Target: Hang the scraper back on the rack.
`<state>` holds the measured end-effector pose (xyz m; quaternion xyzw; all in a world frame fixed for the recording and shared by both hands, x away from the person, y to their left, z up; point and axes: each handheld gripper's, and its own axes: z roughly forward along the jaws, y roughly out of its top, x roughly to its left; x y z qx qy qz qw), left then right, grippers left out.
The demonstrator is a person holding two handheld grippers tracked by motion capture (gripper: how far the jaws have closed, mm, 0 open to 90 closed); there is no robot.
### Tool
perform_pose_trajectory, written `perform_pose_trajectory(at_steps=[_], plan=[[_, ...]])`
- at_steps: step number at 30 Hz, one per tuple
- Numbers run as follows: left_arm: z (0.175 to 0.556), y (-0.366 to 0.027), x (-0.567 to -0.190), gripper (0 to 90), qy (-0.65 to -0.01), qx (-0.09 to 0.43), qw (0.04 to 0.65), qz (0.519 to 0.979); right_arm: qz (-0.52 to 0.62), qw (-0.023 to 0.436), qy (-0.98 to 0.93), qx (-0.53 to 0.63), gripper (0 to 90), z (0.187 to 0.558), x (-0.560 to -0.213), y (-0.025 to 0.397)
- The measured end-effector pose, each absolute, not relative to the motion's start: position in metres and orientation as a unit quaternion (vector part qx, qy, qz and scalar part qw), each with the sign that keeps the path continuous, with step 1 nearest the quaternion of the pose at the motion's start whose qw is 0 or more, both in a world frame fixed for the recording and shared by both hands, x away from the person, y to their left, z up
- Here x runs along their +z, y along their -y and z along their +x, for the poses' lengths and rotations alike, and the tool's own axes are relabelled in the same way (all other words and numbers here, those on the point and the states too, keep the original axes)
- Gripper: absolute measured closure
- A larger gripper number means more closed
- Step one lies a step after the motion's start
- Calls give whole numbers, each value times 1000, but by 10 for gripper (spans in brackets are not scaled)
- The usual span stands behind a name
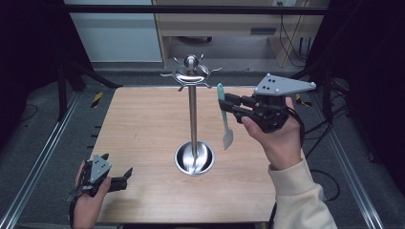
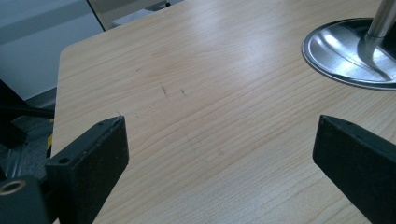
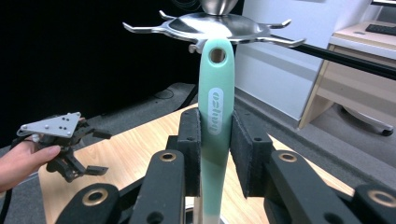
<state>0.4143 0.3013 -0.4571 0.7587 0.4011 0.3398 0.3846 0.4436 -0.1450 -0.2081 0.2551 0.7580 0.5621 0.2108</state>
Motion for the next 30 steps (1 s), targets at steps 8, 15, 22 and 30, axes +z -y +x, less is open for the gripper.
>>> perform_pose_trajectory(at_steps=[8,15,22,30], plan=[[414,-301,-457,32,-402,339,385,758,251,209,-760,562,744,441,-207,138],[415,-301,-458,32,-402,337,386,759,250,209,-763,558,743,442,-204,134],[415,-301,-457,32,-401,339,386,758,250,213,-768,550,744,443,-202,128],[414,-301,-457,32,-399,338,385,760,255,213,-770,545,744,443,-206,128]])
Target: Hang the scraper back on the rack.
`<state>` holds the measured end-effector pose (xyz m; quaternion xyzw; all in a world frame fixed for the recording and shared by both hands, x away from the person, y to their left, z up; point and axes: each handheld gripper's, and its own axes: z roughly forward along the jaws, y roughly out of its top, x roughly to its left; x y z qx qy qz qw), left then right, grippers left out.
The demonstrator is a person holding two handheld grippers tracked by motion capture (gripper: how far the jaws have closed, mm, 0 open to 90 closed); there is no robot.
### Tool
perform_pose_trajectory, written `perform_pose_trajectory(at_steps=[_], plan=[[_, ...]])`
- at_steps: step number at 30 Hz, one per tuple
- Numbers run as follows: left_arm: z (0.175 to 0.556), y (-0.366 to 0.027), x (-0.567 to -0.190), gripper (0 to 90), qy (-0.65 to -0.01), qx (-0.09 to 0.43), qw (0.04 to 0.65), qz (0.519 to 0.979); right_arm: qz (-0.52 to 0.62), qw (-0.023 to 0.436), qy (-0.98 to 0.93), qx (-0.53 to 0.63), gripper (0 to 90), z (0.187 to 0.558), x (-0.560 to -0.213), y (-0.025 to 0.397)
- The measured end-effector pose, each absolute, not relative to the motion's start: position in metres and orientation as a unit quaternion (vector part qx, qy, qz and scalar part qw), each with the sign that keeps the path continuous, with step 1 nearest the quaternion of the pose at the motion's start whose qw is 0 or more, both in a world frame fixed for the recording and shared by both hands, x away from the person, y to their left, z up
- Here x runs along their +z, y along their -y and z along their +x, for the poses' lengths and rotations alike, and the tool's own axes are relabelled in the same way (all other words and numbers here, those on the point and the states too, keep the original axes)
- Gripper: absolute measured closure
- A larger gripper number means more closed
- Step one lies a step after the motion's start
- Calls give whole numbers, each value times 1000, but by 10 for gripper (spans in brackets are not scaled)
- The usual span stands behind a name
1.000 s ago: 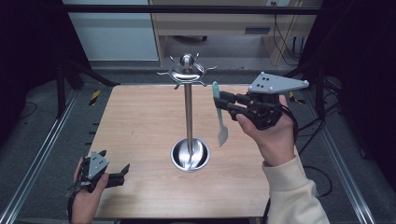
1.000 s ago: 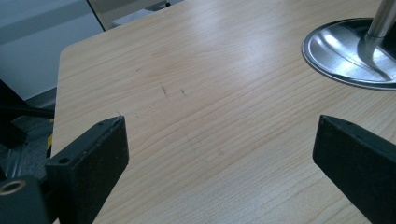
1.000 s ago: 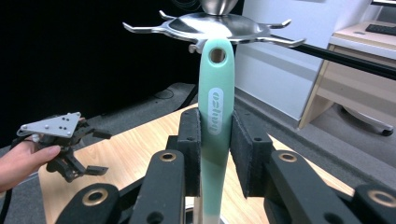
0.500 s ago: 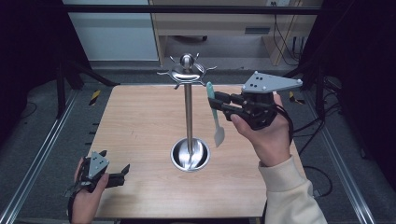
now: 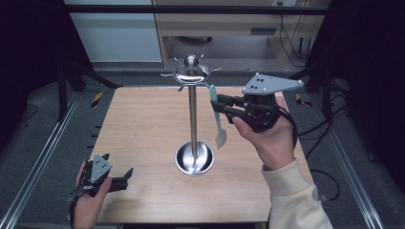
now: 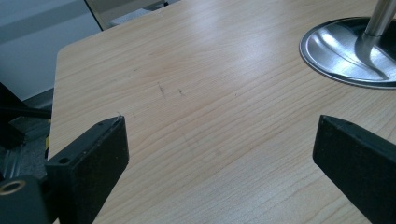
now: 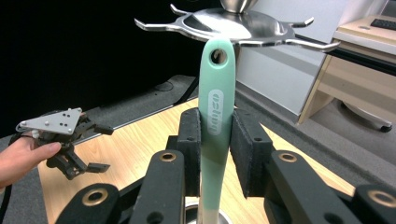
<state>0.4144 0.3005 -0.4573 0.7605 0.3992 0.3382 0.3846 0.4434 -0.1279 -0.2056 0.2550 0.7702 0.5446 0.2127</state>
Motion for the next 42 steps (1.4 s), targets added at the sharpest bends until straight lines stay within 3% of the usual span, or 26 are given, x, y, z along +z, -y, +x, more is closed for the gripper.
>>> perform_pose_trajectory(at_steps=[42], plan=[[414,-299,-458,34,-396,336,384,763,272,212,-754,559,742,452,-215,114]])
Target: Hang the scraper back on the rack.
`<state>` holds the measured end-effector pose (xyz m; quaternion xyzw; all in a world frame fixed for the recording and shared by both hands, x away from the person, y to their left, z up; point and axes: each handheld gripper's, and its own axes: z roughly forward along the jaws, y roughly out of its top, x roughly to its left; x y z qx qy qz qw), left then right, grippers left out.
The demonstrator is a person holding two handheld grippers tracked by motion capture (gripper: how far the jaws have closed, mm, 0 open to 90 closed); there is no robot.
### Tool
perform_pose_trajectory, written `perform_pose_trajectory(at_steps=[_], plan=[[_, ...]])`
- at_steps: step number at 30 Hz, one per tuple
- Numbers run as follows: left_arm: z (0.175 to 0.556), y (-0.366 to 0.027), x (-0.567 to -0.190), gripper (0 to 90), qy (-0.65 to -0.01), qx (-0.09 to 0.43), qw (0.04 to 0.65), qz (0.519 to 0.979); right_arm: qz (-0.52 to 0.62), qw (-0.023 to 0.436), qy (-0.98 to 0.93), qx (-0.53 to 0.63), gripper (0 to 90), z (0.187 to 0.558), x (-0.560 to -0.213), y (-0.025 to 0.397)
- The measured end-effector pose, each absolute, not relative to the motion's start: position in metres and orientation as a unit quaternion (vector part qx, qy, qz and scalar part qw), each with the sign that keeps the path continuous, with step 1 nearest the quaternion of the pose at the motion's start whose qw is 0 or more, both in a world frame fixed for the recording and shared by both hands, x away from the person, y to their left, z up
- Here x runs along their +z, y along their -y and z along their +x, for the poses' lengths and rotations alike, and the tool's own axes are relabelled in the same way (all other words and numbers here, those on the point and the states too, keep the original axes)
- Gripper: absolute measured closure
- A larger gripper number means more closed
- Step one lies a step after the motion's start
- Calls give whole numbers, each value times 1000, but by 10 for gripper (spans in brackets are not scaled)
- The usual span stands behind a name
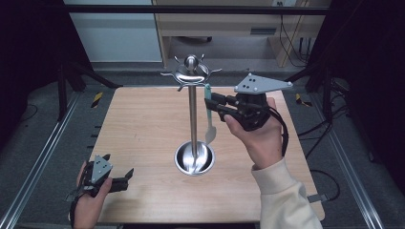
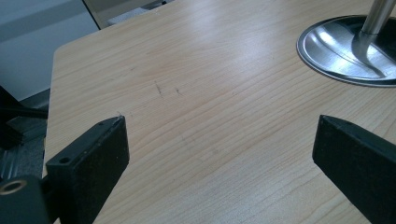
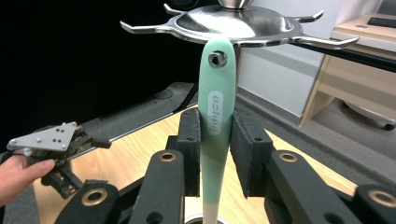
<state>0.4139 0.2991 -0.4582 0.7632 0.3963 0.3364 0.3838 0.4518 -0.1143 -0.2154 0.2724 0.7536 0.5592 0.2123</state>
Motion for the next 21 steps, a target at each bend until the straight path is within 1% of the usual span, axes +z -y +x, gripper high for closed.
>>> perform_pose_trajectory(at_steps=[15,18,21], plan=[[414,-299,-457,35,-395,339,383,763,273,217,-746,567,731,452,-219,114],[414,-300,-457,35,-395,339,382,764,276,220,-745,566,705,452,-219,114],[413,-300,-457,35,-396,340,381,763,279,221,-744,565,650,453,-220,115]])
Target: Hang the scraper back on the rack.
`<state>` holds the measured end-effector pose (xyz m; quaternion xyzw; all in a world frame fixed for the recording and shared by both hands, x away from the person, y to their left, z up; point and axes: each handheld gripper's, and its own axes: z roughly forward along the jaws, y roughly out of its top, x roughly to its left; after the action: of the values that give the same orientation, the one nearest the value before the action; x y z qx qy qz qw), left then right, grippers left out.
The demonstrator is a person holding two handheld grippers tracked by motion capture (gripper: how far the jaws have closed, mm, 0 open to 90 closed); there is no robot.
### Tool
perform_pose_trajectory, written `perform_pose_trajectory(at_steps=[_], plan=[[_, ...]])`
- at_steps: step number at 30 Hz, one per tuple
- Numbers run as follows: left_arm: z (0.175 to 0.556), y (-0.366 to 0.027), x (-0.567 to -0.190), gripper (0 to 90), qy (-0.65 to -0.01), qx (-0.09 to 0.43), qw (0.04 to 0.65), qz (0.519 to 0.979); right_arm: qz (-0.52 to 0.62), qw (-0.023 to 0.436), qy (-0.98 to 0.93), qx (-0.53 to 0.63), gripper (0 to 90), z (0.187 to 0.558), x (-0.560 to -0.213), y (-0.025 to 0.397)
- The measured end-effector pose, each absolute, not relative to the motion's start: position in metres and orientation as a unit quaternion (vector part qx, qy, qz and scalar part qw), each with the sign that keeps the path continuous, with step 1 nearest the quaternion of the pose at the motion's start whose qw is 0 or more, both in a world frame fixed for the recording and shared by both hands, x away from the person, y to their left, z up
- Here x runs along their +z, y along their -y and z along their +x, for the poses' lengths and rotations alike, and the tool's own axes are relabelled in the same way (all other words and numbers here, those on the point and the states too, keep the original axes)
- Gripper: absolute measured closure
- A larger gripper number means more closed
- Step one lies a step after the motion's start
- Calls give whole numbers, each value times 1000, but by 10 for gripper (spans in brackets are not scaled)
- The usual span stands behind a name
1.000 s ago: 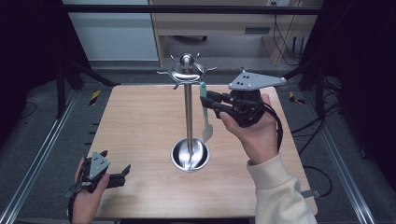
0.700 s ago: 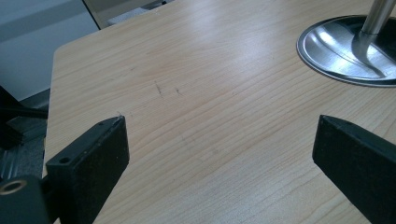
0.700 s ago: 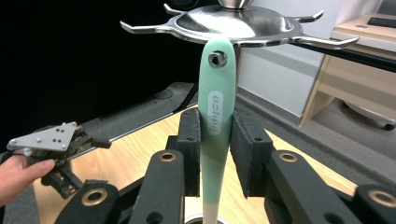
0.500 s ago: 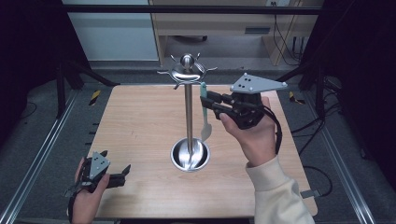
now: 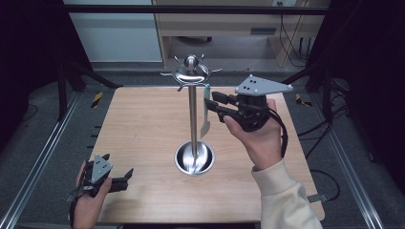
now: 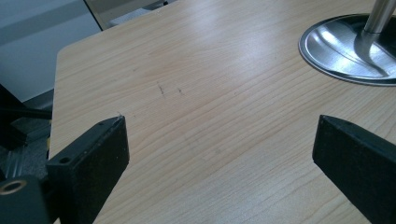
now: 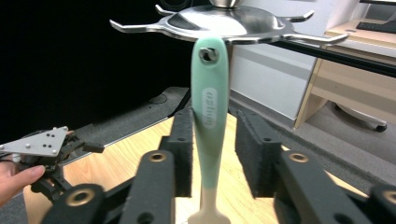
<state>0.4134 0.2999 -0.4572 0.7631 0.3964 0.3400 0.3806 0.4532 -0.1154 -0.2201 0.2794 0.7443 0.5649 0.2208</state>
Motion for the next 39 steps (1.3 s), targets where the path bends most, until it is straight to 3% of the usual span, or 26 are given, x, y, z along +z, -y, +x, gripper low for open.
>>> perform_pose_trajectory(at_steps=[9,24,39], plan=[[414,-300,-458,34,-398,341,378,763,299,237,-738,557,440,451,-223,128],[415,-301,-459,33,-400,340,374,765,350,336,-686,543,114,450,-238,164],[415,-301,-459,32,-400,342,374,764,386,342,-677,526,84,448,-282,199]])
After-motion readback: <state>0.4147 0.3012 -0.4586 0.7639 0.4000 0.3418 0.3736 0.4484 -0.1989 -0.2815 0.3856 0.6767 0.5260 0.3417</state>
